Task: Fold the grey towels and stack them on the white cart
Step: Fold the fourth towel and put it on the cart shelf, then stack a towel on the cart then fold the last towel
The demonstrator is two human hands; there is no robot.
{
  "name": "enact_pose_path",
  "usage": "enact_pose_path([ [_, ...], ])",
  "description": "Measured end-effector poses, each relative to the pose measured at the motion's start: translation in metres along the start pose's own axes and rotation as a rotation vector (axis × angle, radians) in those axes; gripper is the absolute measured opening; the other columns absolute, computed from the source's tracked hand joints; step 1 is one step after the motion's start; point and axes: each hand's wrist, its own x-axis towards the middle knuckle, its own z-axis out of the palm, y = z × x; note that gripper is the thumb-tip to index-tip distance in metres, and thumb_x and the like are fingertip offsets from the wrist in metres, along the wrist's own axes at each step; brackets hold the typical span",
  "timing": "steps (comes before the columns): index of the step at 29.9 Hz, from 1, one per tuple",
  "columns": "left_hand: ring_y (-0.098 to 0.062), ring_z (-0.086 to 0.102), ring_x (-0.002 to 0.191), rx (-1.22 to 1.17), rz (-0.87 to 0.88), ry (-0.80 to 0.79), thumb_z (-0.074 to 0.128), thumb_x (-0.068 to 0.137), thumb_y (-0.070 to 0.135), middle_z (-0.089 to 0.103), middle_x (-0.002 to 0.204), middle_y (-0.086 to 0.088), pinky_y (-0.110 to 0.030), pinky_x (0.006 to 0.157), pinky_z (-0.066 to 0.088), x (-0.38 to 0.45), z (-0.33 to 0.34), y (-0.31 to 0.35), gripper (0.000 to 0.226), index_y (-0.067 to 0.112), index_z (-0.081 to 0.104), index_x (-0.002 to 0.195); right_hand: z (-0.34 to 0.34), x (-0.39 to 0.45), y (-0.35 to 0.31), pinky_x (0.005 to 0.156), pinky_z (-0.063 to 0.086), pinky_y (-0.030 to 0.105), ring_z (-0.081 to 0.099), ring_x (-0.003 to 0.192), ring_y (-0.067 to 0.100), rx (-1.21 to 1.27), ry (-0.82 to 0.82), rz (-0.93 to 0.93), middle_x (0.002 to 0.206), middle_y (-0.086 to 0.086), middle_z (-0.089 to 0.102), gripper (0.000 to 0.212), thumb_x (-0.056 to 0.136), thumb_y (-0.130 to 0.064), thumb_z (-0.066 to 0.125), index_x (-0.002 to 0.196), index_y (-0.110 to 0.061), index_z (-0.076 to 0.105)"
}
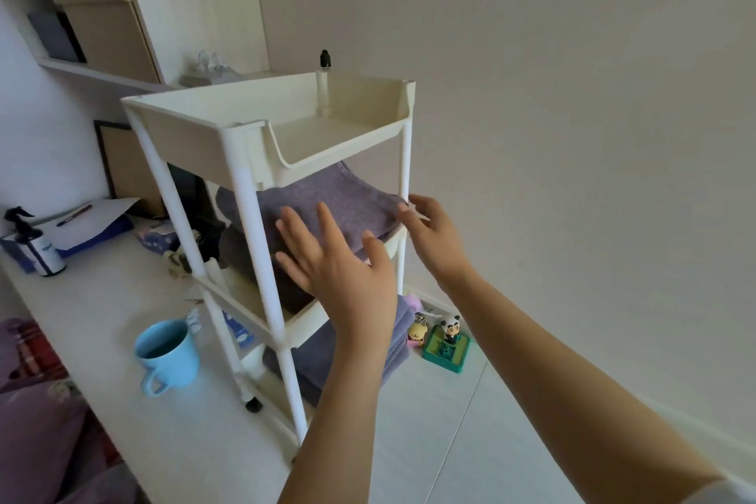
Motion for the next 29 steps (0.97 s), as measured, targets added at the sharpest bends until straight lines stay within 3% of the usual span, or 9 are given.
enact_pose_path([
  [2, -0.032, 0.020, 0.143, -0.035, 0.081, -0.091, 0.049, 0.082, 0.027, 0.031, 0.151, -0.018, -0.050, 0.115, 0.003, -0.015, 0.003, 0.013, 0.053, 0.011, 0.053, 0.132, -0.018, -0.020, 0.001, 0.091, 0.042, 0.024, 0.052, 0.115, 0.013, 0.000, 0.054, -0.021, 0.132, -0.001, 0.053, 0.042, 0.095, -0.037, 0.049, 0.133, -0.018, 0.047],
  [5, -0.030, 0.048, 0.124, -0.140, 0.153, -0.230, 0.047, 0.082, 0.024, 0.058, 0.129, -0.011, -0.057, 0.108, 0.027, -0.038, 0.003, 0.028, 0.040, 0.014, 0.064, 0.117, -0.045, -0.051, 0.007, 0.079, 0.042, 0.008, 0.055, 0.109, 0.011, -0.039, 0.148, -0.068, 0.128, 0.000, 0.055, 0.035, 0.095, -0.030, 0.051, 0.128, -0.018, 0.052],
  [7, -0.025, 0.056, 0.112, -0.226, 0.161, -0.366, 0.047, 0.082, 0.023, 0.066, 0.116, -0.006, -0.048, 0.103, 0.034, -0.065, 0.009, 0.042, 0.036, 0.014, 0.066, 0.111, -0.078, -0.079, 0.022, 0.073, 0.043, 0.004, 0.056, 0.101, 0.006, -0.063, 0.275, -0.061, 0.122, 0.000, 0.056, 0.029, 0.095, -0.025, 0.051, 0.123, -0.019, 0.055],
  [10, -0.020, 0.062, 0.097, -0.336, 0.179, -0.446, 0.050, 0.082, 0.019, 0.067, 0.106, -0.005, -0.027, 0.090, 0.038, -0.095, 0.022, 0.050, 0.029, 0.013, 0.068, 0.104, -0.112, -0.115, 0.038, 0.070, 0.043, 0.006, 0.056, 0.094, -0.001, -0.097, 0.373, -0.023, 0.114, -0.001, 0.057, 0.023, 0.095, -0.019, 0.051, 0.116, -0.021, 0.057],
  [14, -0.001, 0.054, 0.083, -0.424, 0.084, -0.948, 0.050, 0.091, 0.013, 0.062, 0.109, 0.004, -0.010, 0.073, 0.039, -0.176, 0.035, 0.077, 0.021, 0.017, 0.063, 0.107, -0.182, -0.191, 0.070, 0.067, 0.042, 0.007, 0.055, 0.087, -0.002, -0.163, 0.579, 0.091, 0.108, -0.002, 0.057, 0.021, 0.094, -0.016, 0.051, 0.112, -0.023, 0.058],
  [17, -0.005, 0.059, 0.084, -0.475, 0.066, -1.203, 0.051, 0.093, 0.019, 0.066, 0.106, 0.005, 0.000, 0.064, 0.036, -0.250, 0.037, 0.102, 0.019, 0.018, 0.063, 0.107, -0.236, -0.260, 0.093, 0.064, 0.042, 0.007, 0.056, 0.083, -0.002, -0.232, 0.718, 0.183, 0.103, 0.000, 0.059, 0.019, 0.093, -0.014, 0.053, 0.109, -0.022, 0.059],
  [19, -0.011, 0.063, 0.088, -0.481, 0.034, -1.331, 0.051, 0.093, 0.023, 0.067, 0.102, 0.004, -0.002, 0.064, 0.038, -0.286, 0.040, 0.107, 0.016, 0.020, 0.063, 0.104, -0.257, -0.291, 0.103, 0.062, 0.042, 0.006, 0.056, 0.079, -0.004, -0.257, 0.765, 0.239, 0.100, 0.000, 0.060, 0.018, 0.093, -0.013, 0.053, 0.107, -0.024, 0.059],
  [23, -0.014, 0.065, 0.087, -0.460, 0.016, -1.569, 0.050, 0.094, 0.026, 0.066, 0.092, 0.007, -0.022, 0.069, 0.045, -0.376, 0.029, 0.129, 0.011, 0.025, 0.060, 0.096, -0.307, -0.376, 0.129, 0.064, 0.043, 0.008, 0.056, 0.078, -0.003, -0.297, 0.861, 0.391, 0.099, -0.001, 0.059, 0.018, 0.093, -0.014, 0.053, 0.106, -0.026, 0.059],
  [29, -0.010, 0.064, 0.072, -0.334, 0.001, -1.892, 0.045, 0.095, 0.025, 0.060, 0.084, 0.007, -0.024, 0.069, 0.047, -0.532, 0.007, 0.184, 0.016, 0.020, 0.060, 0.095, -0.399, -0.523, 0.169, 0.064, 0.041, 0.011, 0.057, 0.079, 0.003, -0.314, 1.050, 0.653, 0.102, 0.000, 0.060, 0.019, 0.092, -0.014, 0.053, 0.106, -0.023, 0.061],
])
